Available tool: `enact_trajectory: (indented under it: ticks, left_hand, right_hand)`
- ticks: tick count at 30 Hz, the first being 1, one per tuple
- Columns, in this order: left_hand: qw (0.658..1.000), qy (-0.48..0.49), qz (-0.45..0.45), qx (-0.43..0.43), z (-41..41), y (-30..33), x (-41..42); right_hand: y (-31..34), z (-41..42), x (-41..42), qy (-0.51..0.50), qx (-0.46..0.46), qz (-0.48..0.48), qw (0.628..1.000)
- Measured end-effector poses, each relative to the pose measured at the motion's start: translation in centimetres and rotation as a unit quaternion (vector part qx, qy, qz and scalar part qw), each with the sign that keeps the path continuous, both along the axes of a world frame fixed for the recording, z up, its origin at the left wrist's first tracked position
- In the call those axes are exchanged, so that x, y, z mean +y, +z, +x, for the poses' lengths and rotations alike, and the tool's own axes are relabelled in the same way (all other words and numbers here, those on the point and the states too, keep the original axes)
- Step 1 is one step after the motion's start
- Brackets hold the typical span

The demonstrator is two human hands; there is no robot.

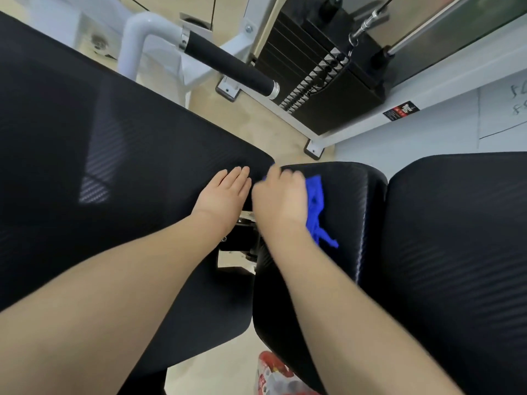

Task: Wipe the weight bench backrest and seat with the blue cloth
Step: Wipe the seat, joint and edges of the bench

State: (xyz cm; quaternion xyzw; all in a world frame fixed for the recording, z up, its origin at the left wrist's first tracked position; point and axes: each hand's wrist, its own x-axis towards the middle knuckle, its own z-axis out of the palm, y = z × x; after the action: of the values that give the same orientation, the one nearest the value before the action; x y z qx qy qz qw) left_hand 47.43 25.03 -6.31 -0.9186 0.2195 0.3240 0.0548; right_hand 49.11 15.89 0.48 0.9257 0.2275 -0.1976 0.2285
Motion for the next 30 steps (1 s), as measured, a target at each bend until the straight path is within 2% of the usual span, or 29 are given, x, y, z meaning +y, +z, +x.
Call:
enact_trajectory:
  ticks: [3,4,9,12,14,15,18,20,25,30]
  left_hand:
    - [1.000,-0.006,-0.002,-0.008,-0.1,0.1,-0.1]
    - [1.000,-0.003,0.003,-0.007,-0.1,0.0,-0.1]
    - [1.000,0.009,0.008,0.004,-0.1,0.2,-0.2]
    - [1.000,0.007,0.001,0.005,-0.2,0.4,0.1]
    - [1.000,0.014,-0.011,0.001,-0.1,0.6,0.1]
    - [1.000,0.021,-0.020,0.000,-0.1,0.8,0.1]
    - [0.993,0.090,-0.078,-0.010,-1.0,1.0,-0.1]
    - [0.986,0.126,-0.109,-0.021,-2.5,0.6,-0.4]
    - [0.988,0.082,-0.117,-0.057,-5.2,-1.7,-0.7]
    - [0.989,0.053,-0.112,-0.078,-5.2,-1.9,-0.2]
  right_hand:
    - [0.1,-5.7,-0.4,0.069,0.148,0.013,0.987]
    - [0.7,-5.1,-0.7,0.065,0.147,0.011,0.987]
    - [5.8,5.4,-2.9,-0.052,-0.070,-0.008,0.996]
    - [6.1,3.4,-3.3,-0.108,-0.100,0.015,0.989]
    - [5.5,-1.3,-1.8,-0.138,-0.064,0.014,0.988]
    - [4.7,-3.8,-1.3,-0.146,-0.009,0.021,0.989]
    - [2.1,-9.6,-1.3,-0.078,0.117,0.010,0.990]
    - [2.4,-8.8,-1.5,-0.041,0.118,-0.007,0.992]
    - [1.5,-3.8,-1.5,-0.045,-0.008,0.008,0.999]
    - [0.5,-12.3,-0.6,-0.030,0.156,0.013,0.987]
